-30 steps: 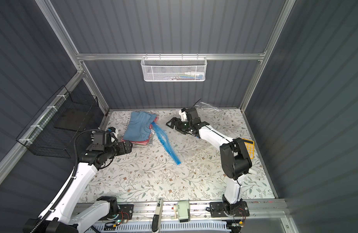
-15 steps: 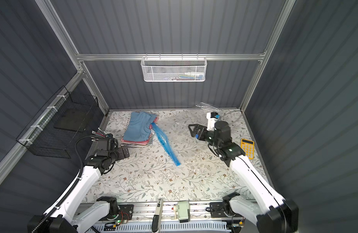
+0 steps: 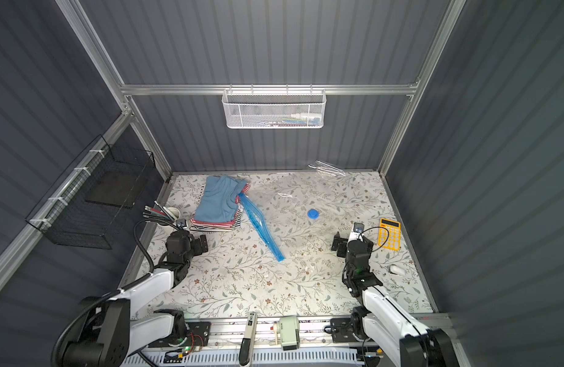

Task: Take the tank top out of the vacuum bag
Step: Reset both arms

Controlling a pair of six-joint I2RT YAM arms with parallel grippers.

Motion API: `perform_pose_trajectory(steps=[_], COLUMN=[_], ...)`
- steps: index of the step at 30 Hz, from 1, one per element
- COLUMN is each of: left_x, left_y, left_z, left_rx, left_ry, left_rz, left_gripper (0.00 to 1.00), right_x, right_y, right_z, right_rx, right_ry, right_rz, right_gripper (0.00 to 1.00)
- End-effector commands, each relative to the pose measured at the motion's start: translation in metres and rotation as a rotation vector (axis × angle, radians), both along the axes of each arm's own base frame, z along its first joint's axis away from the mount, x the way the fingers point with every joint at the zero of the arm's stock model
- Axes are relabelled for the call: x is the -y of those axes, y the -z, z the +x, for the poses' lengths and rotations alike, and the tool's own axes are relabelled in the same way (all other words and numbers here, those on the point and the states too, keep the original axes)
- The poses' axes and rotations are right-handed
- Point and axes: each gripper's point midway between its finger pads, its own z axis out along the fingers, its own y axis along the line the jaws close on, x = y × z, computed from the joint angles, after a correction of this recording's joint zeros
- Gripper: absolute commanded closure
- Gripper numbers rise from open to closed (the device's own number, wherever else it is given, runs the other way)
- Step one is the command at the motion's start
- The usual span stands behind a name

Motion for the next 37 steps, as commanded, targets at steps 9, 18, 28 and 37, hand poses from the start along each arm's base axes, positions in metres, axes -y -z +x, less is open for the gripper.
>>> perform_pose_trajectory(steps=[9,18,28,37], left_x=[0.032,0.011,0.011,0.011], left_y=[-0.017,0.0,0.001,0.001], left_z=[0.059,0.08,0.079,0.079], left_rx=[0.338,0.18,0.178,0.176], left_ry=[0.215,0.1,0.1,0.1], left_rz=[0.089,0.051,0.049,0.049], left_gripper=[0.0,0.0,0.0,0.0], right_x=[0.007,0.016,0.016,0.016], right_y=[-0.032,-0.019,-0.018,-0.017], right_z=[0.051,0.074,0.075,0.078], right_rx=[0.267,0.157,0.158,0.142], right_ry=[-0.09,-0.095,-0.099,-0.126], right_rz=[-0.057,0.017,0.018,0.046], right_gripper=[0.01,0.01,0.01,0.01])
